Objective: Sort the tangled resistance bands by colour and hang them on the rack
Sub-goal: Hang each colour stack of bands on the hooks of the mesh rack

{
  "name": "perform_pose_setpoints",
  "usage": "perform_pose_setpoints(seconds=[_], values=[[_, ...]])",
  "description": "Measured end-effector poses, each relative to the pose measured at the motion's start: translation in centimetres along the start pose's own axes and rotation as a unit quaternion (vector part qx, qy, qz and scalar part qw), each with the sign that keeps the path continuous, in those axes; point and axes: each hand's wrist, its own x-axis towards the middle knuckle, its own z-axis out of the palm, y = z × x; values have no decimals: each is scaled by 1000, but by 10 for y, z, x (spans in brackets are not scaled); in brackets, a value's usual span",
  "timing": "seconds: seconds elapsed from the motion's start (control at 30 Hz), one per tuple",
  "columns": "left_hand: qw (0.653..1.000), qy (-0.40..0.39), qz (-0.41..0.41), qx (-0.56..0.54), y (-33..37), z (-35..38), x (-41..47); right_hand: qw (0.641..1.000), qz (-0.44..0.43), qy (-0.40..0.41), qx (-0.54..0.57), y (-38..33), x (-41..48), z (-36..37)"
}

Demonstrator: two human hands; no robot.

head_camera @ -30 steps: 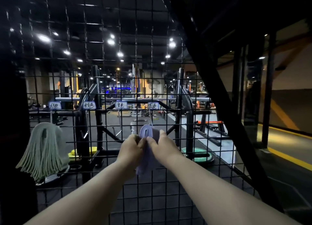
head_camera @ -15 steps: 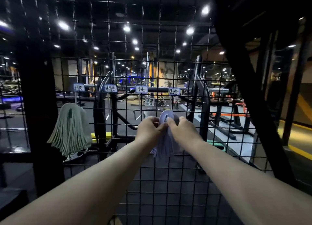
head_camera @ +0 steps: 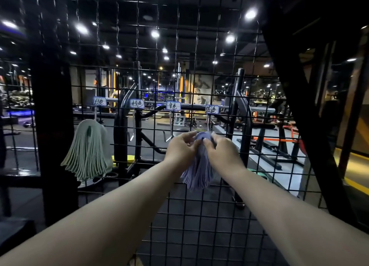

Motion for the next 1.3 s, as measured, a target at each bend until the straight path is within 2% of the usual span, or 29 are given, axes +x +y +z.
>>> perform_pose_setpoints(seconds=[0.23,0.4,0.63,0.83,1.0,1.3], values=[[997,-4,71,23,1,0,5,996,-88,13,2,4,-1,-2],[999,-4,36,17,3,3,13,998,-65,19,-15,4,6,-5],[995,-32,14,-91,-3,3,8,997,-66,16,-20,7,11,-2],[995,-25,-24,-90,-3,5,14,999,-43,9,14,7,15,1],[996,-27,-15,-78,-2,6,14,998,-59,22,12,9,16,-3],[988,-31,-65,-137,-1,10,19,999,-21,12,48,2,15,-7]])
